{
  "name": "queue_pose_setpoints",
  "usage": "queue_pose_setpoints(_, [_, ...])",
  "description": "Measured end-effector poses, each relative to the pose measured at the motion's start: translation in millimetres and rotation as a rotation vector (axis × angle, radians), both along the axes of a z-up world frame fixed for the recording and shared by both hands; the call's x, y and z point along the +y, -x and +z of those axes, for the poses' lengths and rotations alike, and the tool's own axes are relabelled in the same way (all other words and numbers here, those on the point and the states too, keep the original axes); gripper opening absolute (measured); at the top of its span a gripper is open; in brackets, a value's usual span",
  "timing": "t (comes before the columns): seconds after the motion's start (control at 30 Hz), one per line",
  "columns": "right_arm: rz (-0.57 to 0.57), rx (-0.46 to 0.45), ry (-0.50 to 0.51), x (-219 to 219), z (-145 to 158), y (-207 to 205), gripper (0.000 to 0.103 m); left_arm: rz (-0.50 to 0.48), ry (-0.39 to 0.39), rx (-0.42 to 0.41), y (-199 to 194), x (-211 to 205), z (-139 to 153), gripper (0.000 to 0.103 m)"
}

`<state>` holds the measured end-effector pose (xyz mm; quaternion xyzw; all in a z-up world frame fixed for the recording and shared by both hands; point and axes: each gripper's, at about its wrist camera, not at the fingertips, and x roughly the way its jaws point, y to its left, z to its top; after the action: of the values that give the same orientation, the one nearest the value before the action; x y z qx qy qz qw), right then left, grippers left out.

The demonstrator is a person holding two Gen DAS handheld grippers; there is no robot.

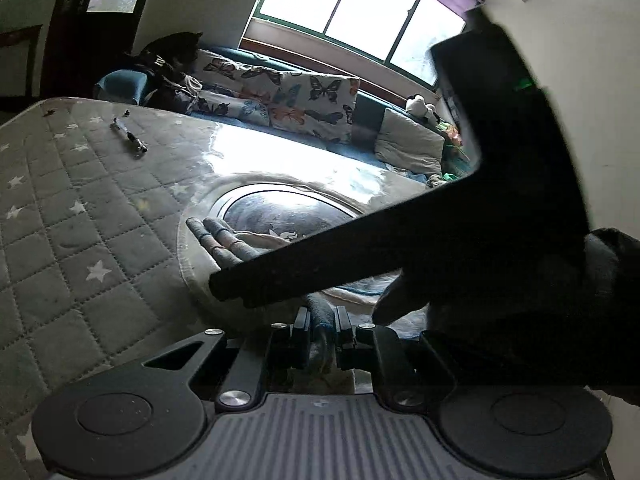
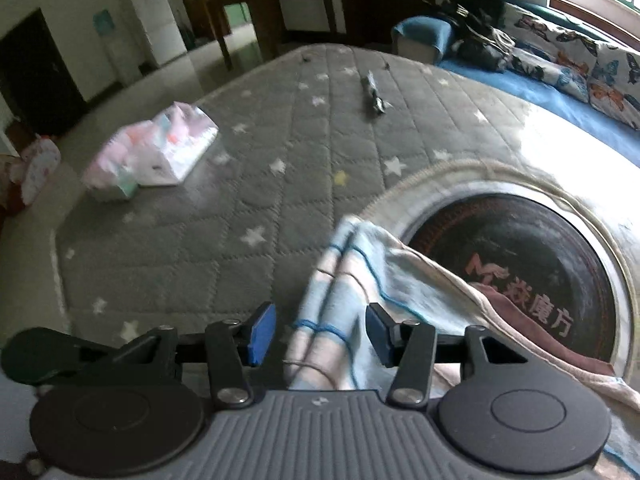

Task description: Fold clothes

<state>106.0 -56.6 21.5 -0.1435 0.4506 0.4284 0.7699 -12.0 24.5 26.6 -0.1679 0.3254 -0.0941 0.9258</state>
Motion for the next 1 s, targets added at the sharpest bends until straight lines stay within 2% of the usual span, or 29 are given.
queue_pose_setpoints(0.03, [-0.004,-0.001,0.009,0,-3,-1,0.032,-0.005,-0.003,-0.001,0,-1,0,0.012])
queue_pose_setpoints(0.17, [-0.021,0.005,-0.019,-12,-6,-2,0.015,-0.027,-0.016,-0.011,-1,-6,0,0.015])
queue_pose_setpoints(0.2, [-0.027,-0.002,-0.028,-14,-6,-1,0.014,-0.035,-0.023,-0.017,1,-8,0,0.018])
queue_pose_setpoints(0.23, [-0.036,-0.008,-0.044,-20,-5,0,0.011,-0.053,-0.028,-0.031,3,-10,2,0.026])
queue_pose_setpoints(0.33, [-0.084,-0.025,-0.115,-46,1,2,0.009,-0.109,-0.046,-0.076,11,-14,6,0.042])
queue_pose_setpoints(0.4, [-0.127,-0.028,-0.165,-70,4,2,0.009,-0.145,-0.05,-0.096,16,-18,7,0.048])
queue_pose_setpoints(0.57, [-0.27,-0.022,-0.265,-147,9,0,0.008,-0.208,-0.062,-0.132,23,-29,8,0.053])
queue_pose_setpoints(0.8, [-0.483,-0.006,-0.329,-264,0,-8,0.008,-0.226,-0.099,-0.061,8,-53,-4,0.053])
queue_pose_setpoints(1.0, [-0.577,0.051,-0.369,-323,-27,-15,0.008,-0.238,-0.131,-0.004,-2,-74,-14,0.053])
